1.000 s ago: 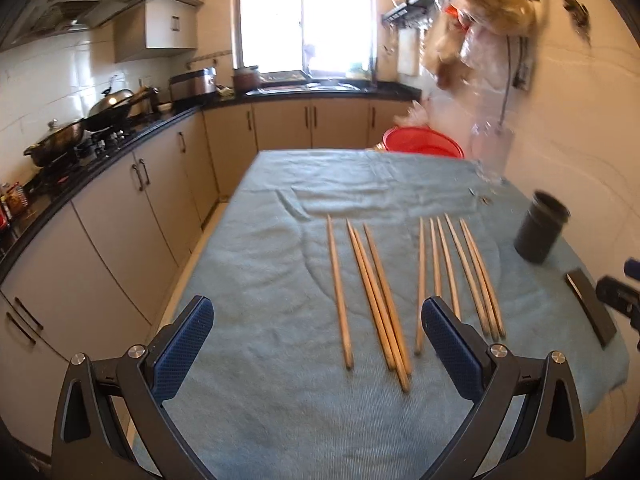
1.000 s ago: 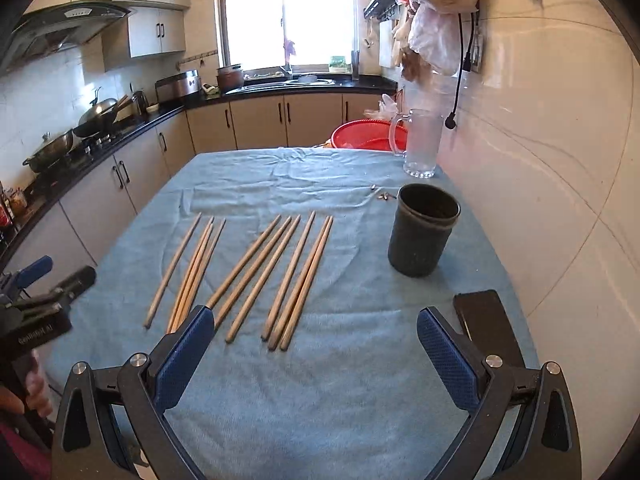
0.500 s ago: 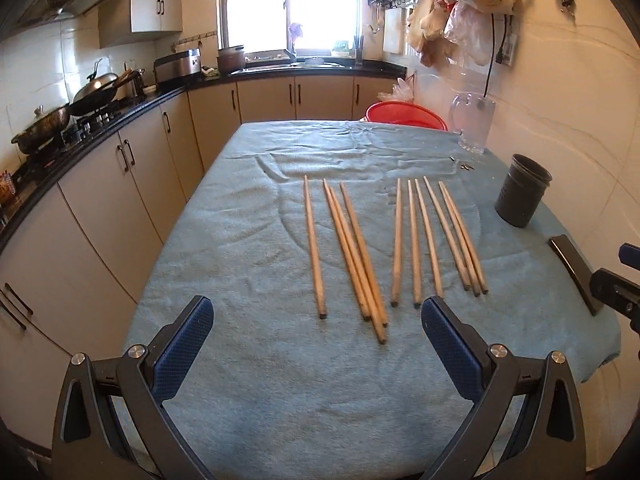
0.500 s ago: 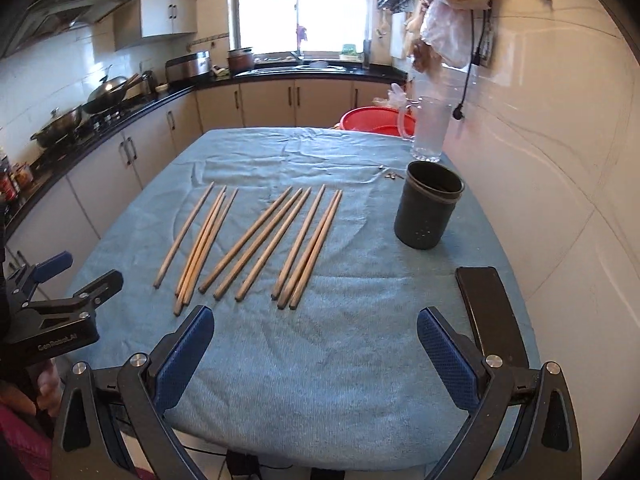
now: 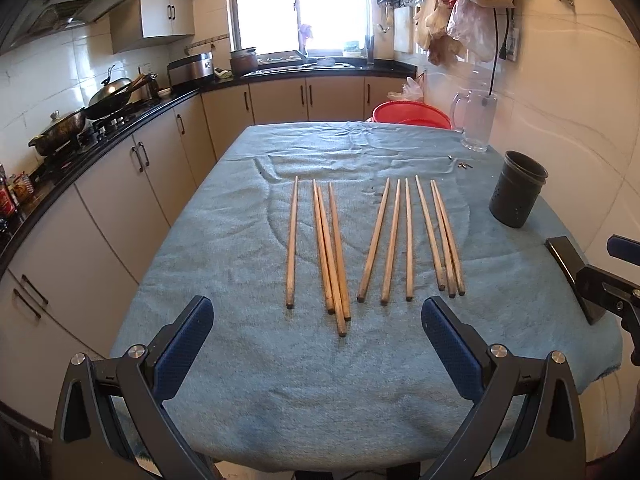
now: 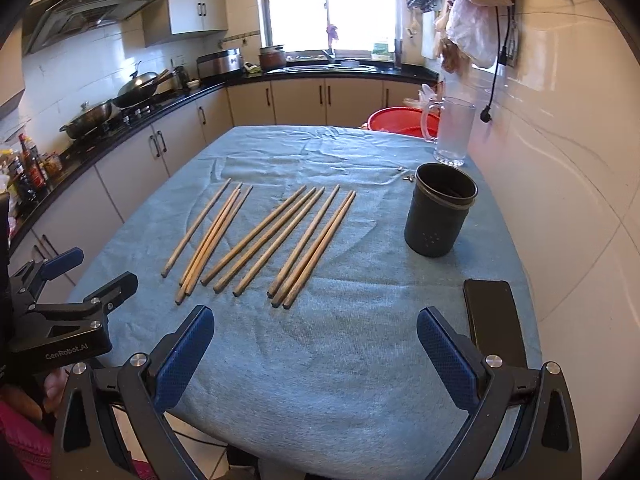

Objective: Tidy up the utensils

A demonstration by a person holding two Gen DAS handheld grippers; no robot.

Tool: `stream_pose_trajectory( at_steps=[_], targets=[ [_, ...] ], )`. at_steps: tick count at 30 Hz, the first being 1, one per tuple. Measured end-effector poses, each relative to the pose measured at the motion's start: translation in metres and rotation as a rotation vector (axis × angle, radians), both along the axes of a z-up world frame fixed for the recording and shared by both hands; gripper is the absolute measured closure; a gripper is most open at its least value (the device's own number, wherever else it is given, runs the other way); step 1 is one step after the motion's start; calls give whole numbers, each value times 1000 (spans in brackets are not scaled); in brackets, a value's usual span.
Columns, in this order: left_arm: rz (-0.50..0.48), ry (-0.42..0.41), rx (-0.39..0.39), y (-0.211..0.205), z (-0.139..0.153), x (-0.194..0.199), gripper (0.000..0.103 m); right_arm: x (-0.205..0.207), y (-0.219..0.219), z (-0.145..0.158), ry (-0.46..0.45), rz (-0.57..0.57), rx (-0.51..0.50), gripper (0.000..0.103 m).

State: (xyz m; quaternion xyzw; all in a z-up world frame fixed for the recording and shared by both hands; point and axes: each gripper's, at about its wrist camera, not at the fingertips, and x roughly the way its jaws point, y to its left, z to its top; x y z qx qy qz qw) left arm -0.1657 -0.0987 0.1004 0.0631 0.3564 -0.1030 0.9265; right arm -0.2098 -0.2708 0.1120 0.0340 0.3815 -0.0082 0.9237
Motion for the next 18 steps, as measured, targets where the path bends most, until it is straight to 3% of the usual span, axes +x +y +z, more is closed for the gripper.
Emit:
stream_pose_trajectory(
  at_steps=[18],
  targets=[
    [97, 12, 20, -21, -2, -34, 0, -11, -25, -4, 5, 108, 24, 0]
  ],
)
